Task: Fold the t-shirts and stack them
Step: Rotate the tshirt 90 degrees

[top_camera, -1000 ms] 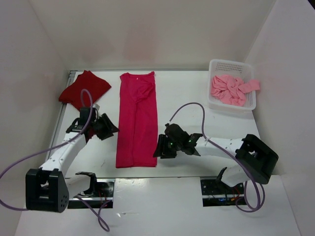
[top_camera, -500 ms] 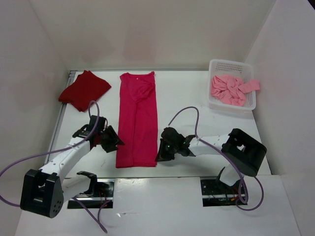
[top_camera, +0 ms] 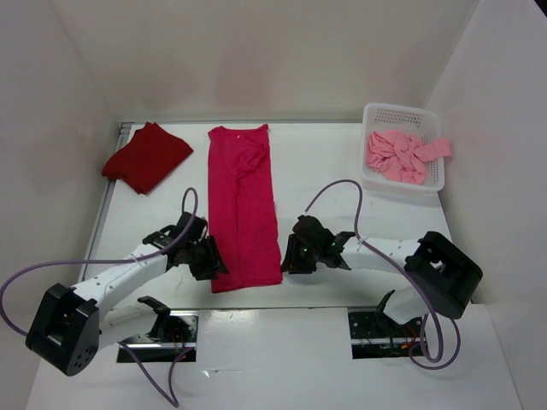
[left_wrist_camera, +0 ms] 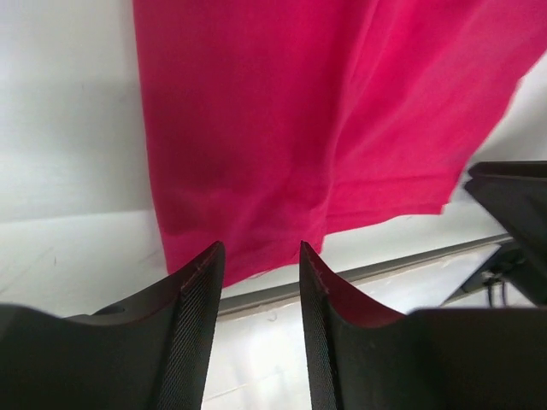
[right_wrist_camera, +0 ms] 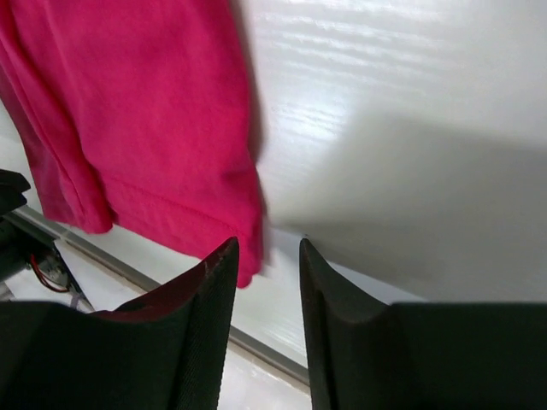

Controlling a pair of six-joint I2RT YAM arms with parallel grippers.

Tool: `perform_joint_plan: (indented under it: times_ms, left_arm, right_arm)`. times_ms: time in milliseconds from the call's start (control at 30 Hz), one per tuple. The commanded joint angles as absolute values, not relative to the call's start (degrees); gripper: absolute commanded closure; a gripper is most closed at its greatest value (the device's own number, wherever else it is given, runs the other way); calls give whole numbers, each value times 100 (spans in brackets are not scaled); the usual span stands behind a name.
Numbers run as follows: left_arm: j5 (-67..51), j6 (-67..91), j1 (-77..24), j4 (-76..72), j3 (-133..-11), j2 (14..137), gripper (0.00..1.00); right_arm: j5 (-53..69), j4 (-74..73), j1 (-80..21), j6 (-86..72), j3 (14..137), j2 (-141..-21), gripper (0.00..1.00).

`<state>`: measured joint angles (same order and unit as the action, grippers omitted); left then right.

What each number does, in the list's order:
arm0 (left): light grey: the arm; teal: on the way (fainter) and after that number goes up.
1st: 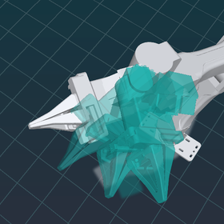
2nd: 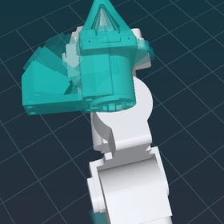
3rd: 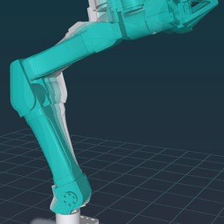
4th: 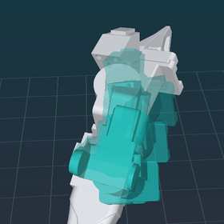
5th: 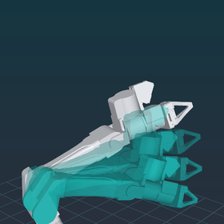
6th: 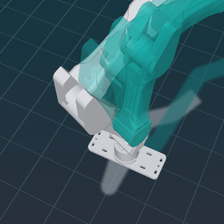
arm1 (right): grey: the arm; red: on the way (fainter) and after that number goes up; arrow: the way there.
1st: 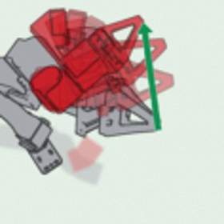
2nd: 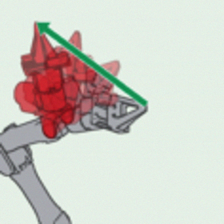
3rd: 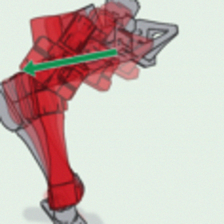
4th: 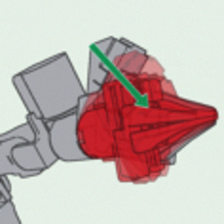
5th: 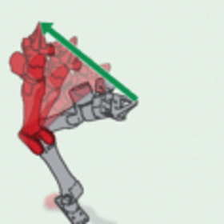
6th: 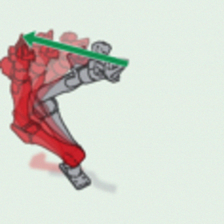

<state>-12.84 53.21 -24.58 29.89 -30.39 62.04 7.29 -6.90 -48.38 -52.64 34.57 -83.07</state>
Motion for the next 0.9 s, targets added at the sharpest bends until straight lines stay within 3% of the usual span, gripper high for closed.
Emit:
perform_joint_plan:
  times_ms: [0,167,433,633,767,867]
  left_arm:
    - [-960,5589,-2733,3348,-3251,6249,53]
    - [-300,6002,-3278,3743,-3305,6118,54]
    - [403,6784,-3278,4113,-3357,5433,52]
    - [-332,7189,-3278,4043,-2577,5423,54]
    - [-281,7479,-3078,3920,-2330,4476,54]
    - [-203,7479,-3076,3920,-2329,4674,54]
  right_arm:
    - [816,-809,-4843,-5255,3270,-8033,59]
    - [1212,-686,-4843,-5317,3330,-8191,56]
    - [1274,-677,-4904,-5256,3542,-8191,55]
    - [1459,-536,-4904,-5309,3489,-8191,55]
    - [1459,-475,-4957,-5309,3489,-8191,55]
    - [1511,-475,-4957,-5309,3489,-8191,55]
